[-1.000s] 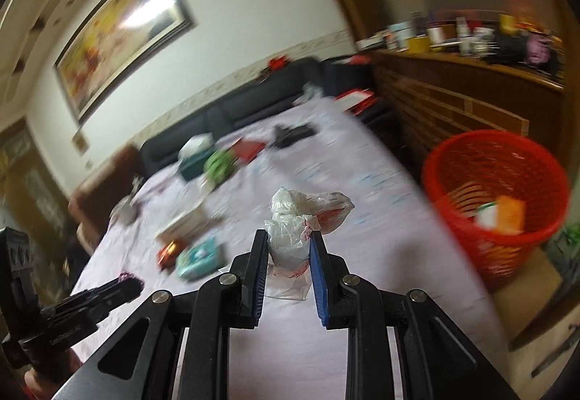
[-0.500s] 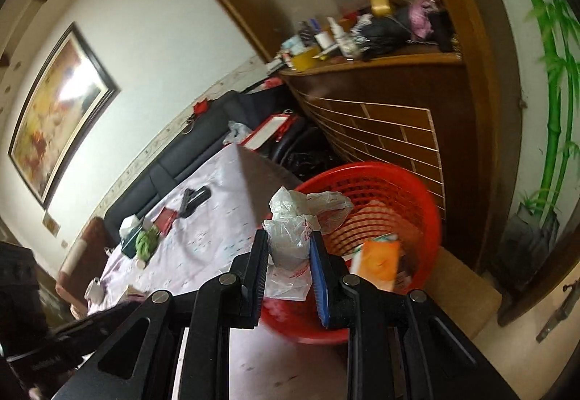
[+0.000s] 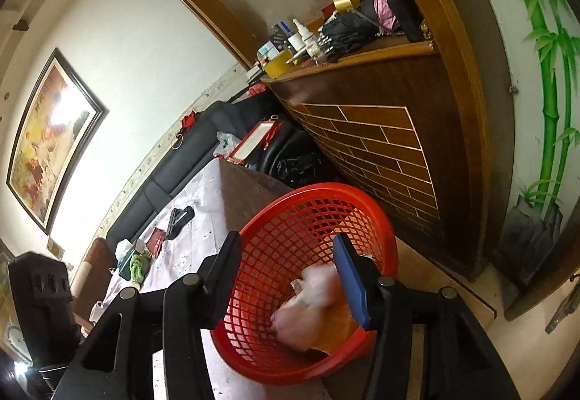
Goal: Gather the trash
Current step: 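Swing both open tools back over the table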
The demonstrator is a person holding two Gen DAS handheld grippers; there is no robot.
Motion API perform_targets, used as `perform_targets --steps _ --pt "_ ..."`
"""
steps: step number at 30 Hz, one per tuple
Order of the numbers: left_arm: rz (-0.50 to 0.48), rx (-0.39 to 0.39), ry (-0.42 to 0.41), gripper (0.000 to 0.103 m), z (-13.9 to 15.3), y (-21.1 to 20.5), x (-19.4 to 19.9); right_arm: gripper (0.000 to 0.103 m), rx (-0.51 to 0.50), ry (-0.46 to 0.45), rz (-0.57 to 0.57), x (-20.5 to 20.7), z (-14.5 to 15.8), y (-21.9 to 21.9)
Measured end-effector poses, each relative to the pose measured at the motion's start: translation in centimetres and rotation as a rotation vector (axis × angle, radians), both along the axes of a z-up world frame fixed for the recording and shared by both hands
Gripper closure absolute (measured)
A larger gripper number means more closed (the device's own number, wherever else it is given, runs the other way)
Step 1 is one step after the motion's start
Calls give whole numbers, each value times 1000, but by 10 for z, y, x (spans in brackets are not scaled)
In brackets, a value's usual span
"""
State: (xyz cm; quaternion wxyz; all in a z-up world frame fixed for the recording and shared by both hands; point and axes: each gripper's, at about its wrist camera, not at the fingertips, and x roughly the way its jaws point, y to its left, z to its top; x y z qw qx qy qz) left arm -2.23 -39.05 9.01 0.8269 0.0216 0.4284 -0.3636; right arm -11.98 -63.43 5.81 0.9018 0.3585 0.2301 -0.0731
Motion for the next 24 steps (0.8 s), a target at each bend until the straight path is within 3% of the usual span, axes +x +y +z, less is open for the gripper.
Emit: perform_targets --steps 10,17,24 --pt "129 32 -9 40 -11 120 -10 38 -86 8 188 7 14 97" --pt "319 11 20 40 -18 238 7 38 -140 50 360 36 11 184" --pt "508 17 43 40 -28 347 51 38 -182 104 511 59 2 267"
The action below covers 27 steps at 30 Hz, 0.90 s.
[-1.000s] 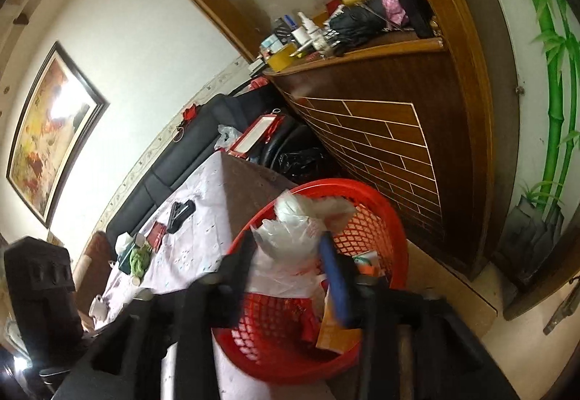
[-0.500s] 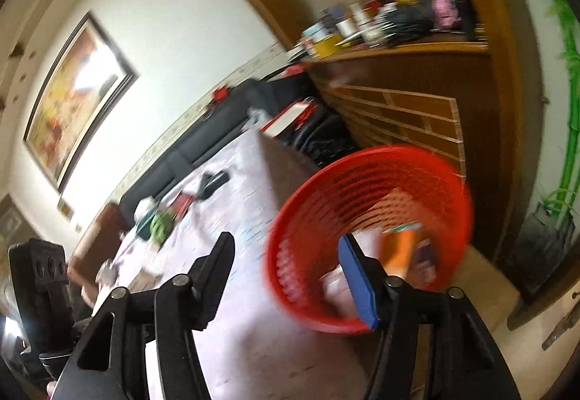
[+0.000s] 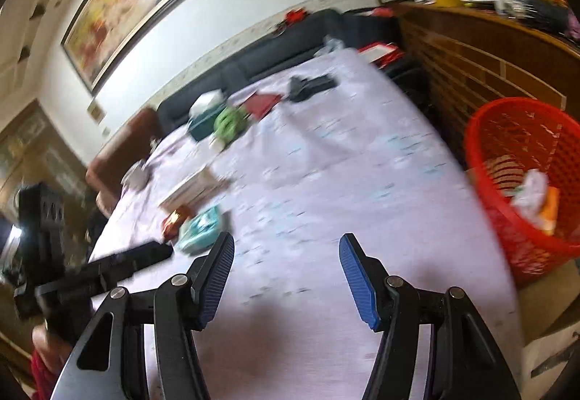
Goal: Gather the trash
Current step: 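Swing both open tools back over the table, then grasp the red snack wrapper with the left tool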
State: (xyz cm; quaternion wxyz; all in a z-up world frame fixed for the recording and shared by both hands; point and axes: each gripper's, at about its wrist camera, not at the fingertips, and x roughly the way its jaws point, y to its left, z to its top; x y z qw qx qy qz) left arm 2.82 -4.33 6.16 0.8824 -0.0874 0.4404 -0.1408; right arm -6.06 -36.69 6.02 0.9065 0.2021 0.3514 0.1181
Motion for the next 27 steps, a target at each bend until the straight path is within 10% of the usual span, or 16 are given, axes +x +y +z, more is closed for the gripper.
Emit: perform_targets --steps 10,27 --pt "-6 -36 58 48 -32 13 60 38 -35 50 59 14 -11 44" --pt "-66 47 -16 39 -24 -9 53 38 -34 69 78 18 -12 52"
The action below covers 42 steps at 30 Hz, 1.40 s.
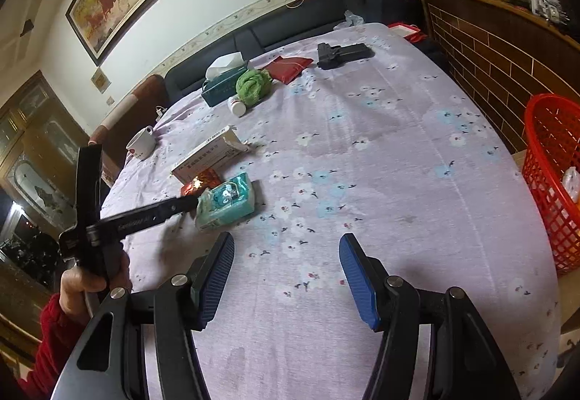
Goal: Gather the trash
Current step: 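Grasp the red snack wrapper with the left tool, then grasp the teal wet-wipe pack with the right tool while the left tool holds the wrapper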
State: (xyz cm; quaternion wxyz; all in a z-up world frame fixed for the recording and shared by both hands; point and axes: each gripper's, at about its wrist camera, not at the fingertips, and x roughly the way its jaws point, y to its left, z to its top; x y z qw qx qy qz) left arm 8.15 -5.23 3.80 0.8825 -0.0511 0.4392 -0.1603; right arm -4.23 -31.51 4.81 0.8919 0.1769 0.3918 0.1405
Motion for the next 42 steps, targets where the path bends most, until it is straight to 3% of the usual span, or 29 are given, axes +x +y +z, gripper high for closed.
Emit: perform_targets --steps 7,10,13,19,22,25,31,36,42 --pt "-45 16 83 40 -21 -13 17 38 -4 9 -6 -4 -4 -4" --pt "-66 0 83 42 -23 -15 5 38 13 17 -15 -4 -5 -10" --pt "-70 3 68 50 -22 -16 -8 38 18 15 -17 -4 -6 -14" --pt "-20 31 55 50 -24 -20 -4 38 24 22 -4 0 -9 -11" --pt "4 84 25 69 -25 -22 -10 38 32 26 3 2 -8 -7" --pt "35 18 54 70 -24 -6 -22 38 25 25 9 2 -6 -3" --pt "105 -32 47 69 -22 34 -58 38 -1 37 10 4 0 6" --pt "163 -6 -18 69 -19 49 -87 38 -23 67 20 17 1 25" --pt "177 -49 -48 69 -16 57 -93 38 -55 134 23 59 -7 68"
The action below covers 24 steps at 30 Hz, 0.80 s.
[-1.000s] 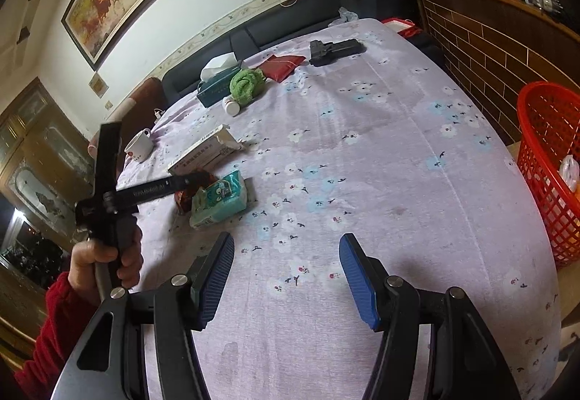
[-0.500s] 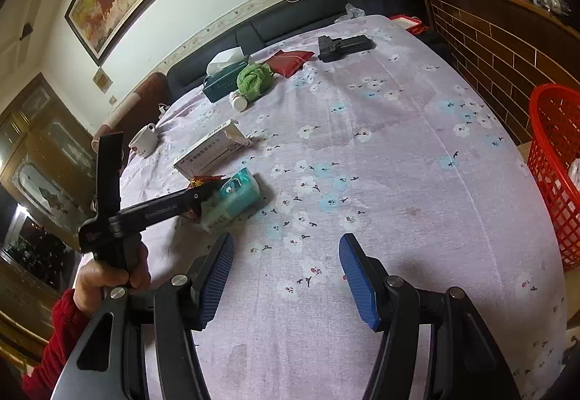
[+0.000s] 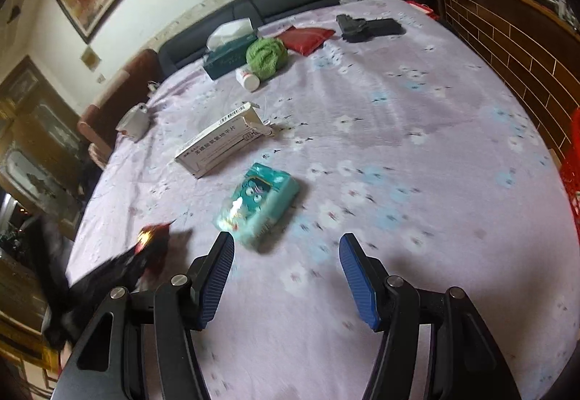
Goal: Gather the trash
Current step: 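Grasp the teal wet-wipe pack with the right tool while the left tool holds the wrapper, then hold the red wrapper and teal pack lifted above the table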
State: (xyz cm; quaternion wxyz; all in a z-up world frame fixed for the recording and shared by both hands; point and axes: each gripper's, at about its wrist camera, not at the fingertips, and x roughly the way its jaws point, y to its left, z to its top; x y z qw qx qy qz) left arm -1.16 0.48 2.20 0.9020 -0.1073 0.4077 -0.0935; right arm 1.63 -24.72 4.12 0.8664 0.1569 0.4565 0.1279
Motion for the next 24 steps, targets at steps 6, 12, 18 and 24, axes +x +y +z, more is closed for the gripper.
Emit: perform_targets --steps 6,12,18,24 --pt "4 -31 -4 69 -1 5 -2 33 -33 78 -42 39 -15 39" --pt "-6 -39 -6 69 -1 4 -2 33 -209 84 -42 59 -31 78" --pt "2 -26 -12 69 1 3 -4 52 -347 -1 10 52 -35 93" --pt "-9 18 -44 69 4 -12 -17 73 -242 -61 9 23 -27 68"
